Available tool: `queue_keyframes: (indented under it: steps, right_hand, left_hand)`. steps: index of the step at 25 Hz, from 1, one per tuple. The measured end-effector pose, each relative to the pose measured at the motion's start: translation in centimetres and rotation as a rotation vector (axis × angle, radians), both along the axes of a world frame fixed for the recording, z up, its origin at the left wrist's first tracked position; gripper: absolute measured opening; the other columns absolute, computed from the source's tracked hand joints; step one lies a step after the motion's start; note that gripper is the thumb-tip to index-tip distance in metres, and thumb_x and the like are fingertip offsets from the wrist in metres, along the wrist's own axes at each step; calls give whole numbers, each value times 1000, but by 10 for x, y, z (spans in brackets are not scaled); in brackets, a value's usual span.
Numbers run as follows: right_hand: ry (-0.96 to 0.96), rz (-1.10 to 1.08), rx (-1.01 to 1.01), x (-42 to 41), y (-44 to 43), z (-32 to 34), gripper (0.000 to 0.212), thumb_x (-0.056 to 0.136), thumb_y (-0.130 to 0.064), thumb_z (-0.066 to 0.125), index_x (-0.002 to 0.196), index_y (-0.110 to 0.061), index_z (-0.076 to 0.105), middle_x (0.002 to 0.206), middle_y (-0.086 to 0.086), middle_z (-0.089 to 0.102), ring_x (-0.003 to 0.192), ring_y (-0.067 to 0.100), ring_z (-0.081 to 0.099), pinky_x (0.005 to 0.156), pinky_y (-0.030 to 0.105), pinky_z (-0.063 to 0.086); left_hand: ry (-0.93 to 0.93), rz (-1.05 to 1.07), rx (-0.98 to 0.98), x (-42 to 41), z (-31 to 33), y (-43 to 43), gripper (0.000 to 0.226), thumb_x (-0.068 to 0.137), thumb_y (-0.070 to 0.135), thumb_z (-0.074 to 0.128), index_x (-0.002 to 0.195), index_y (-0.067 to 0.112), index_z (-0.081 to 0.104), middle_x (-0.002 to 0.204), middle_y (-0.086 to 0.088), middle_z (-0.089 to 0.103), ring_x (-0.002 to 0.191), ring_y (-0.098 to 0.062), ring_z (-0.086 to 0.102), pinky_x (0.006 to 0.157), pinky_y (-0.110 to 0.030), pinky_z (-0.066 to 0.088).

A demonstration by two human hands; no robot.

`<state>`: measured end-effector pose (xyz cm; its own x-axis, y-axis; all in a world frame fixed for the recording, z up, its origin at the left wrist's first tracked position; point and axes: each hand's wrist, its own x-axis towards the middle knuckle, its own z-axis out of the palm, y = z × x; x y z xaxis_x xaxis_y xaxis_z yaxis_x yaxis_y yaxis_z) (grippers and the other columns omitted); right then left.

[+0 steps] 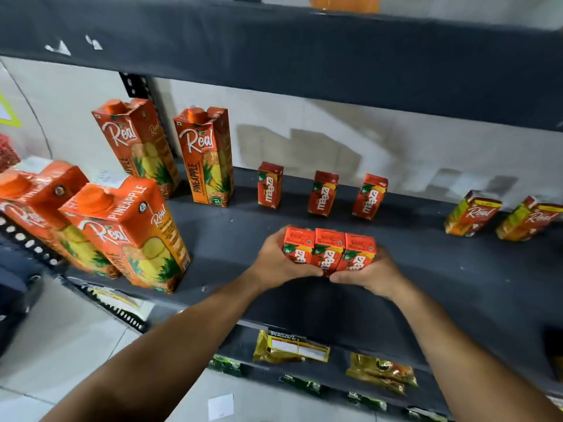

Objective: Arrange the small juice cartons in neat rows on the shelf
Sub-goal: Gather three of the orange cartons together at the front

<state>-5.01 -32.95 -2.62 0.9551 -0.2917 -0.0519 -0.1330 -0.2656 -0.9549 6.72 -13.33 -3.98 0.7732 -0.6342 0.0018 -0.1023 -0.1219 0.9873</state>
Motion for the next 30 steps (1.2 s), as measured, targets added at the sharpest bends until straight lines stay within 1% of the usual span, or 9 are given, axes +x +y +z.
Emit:
queue_keyframes:
  steps: [2,6,10,13,15,18,24,26,30]
  right_hand:
    - [26,-52,-41,1,7,0,52,35,-39,94,82,-47,71,83,-22,75,80,3,71,68,20,56]
    - [36,-104,-59,-6,16,-2,46,47,-21,95,77,-46,71,80,-21,75,79,4,71,74,30,56]
    - [14,-83,-90,-31,37,-2,47,49,-25,94,82,-48,70,84,-22,74,79,4,71,71,26,56]
    - [-23,-73,-106,-51,52,-6,46,47,-33,91,86,-44,71,86,-19,75,79,5,72,68,20,55]
    - [-7,-93,-109,-57,57,-8,48,44,-39,90,89,-41,71,86,-17,76,80,6,72,70,24,56]
    - [19,-79,-127,-58,55,-10,49,46,-35,92,90,-40,71,88,-16,76,81,7,72,73,30,58]
    - [-18,-66,-145,-60,61,-6,49,45,-41,90,88,-43,67,87,-22,73,78,1,70,65,11,52]
    - [-25,-68,-140,-60,61,-7,51,45,-38,91,89,-43,65,88,-22,73,79,0,70,65,10,52]
    - [-40,-81,-137,-61,61,-8,56,43,-44,89,92,-45,64,90,-21,73,81,2,70,68,13,53]
  left_hand:
    - [6,-12,3,0,0,-3,77,38,33,96,105,26,60,100,0,74,95,-13,70,84,-36,57]
    - [48,-61,43,-1,5,3,75,42,23,97,108,23,59,102,-1,73,96,-13,69,86,-37,56]
    - [80,-119,6,-22,0,21,69,49,9,94,109,11,61,101,-8,73,97,-21,70,85,-38,56]
    - [113,-74,24,-41,-4,36,71,40,19,98,102,23,62,93,1,76,91,-17,71,81,-34,57]
    - [105,-62,53,-48,-3,42,75,34,29,97,99,30,61,89,8,76,87,-12,71,77,-28,57]
    - [104,-88,67,-49,-1,45,75,33,35,96,99,31,60,90,10,76,87,-11,71,76,-28,57]
    - [104,-117,83,-50,0,48,78,31,40,96,100,30,61,92,7,76,88,-12,71,79,-32,58]
    - [105,-120,88,-50,1,48,77,30,42,95,98,33,61,92,9,75,88,-11,71,77,-29,58]
    - [86,-135,110,-49,1,50,77,33,41,96,101,31,61,93,9,75,89,-10,71,82,-35,57]
